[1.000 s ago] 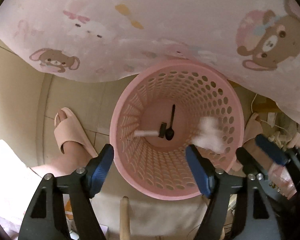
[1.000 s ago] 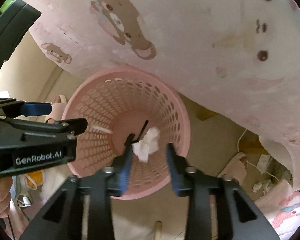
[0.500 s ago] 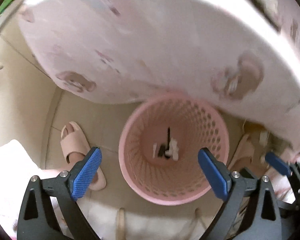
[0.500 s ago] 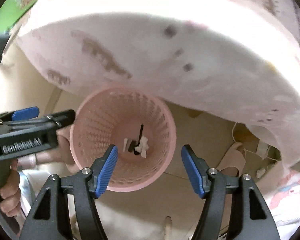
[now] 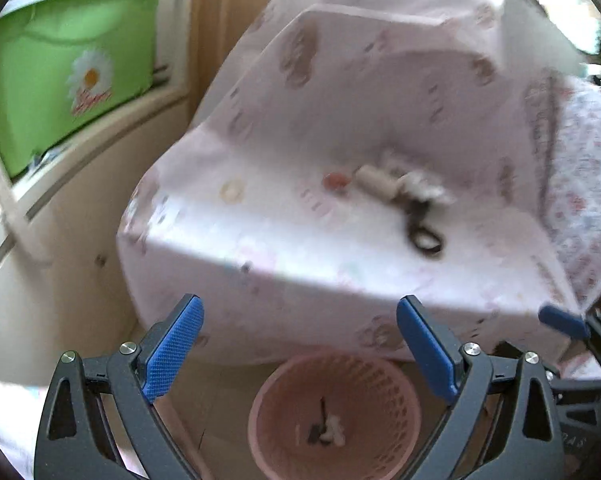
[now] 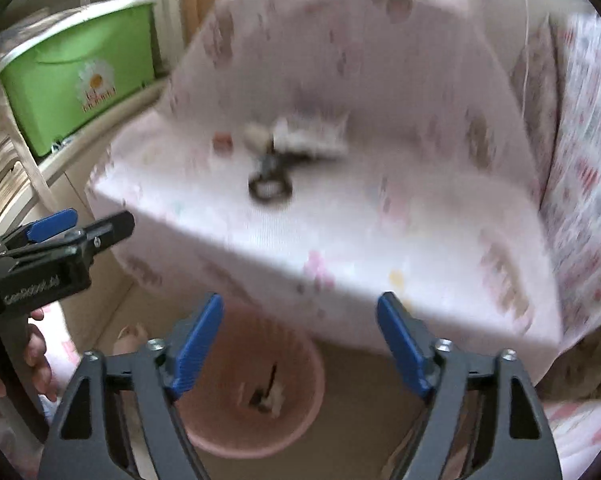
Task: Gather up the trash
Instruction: 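Raise both open tools back toward the remaining items on the chair seat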
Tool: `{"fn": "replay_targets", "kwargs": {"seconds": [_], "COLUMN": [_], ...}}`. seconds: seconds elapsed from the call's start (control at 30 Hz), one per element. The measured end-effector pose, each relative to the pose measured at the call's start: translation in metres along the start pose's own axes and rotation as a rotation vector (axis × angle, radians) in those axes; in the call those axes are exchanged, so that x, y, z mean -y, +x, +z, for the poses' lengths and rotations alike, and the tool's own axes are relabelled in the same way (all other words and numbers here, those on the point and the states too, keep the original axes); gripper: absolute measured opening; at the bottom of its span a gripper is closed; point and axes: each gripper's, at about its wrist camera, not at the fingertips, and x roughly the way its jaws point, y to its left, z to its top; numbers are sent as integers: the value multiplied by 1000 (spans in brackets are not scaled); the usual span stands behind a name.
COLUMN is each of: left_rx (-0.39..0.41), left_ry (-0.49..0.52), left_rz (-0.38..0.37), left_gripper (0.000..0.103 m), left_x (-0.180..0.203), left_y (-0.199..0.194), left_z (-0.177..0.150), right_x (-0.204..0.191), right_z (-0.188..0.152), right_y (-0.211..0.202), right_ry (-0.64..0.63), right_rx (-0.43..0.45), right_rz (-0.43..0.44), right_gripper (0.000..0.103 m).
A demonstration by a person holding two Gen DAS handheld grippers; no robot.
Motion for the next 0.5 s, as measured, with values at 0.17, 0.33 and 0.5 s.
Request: {"fn": "replay_targets", "kwargs": {"seconds": [0.17, 0.33, 0.5], "left_rx": [9, 96, 138], "left_ry": [24, 68, 16], "left_rz": [43, 75, 39], "left_gripper": [97, 97, 101], "left_x": [6, 13, 14], "left_y": [-5, -17, -15], "left_z": [2, 4, 24], "right_x": [0, 11, 25], "right_z": [12, 18, 28], "right_y": [-10, -12, -2], "right_ry": [-43, 56, 64], "right_rx": [124, 139, 89], "right_rz": [-99, -174, -127], "right_gripper": [86, 86, 84]}}
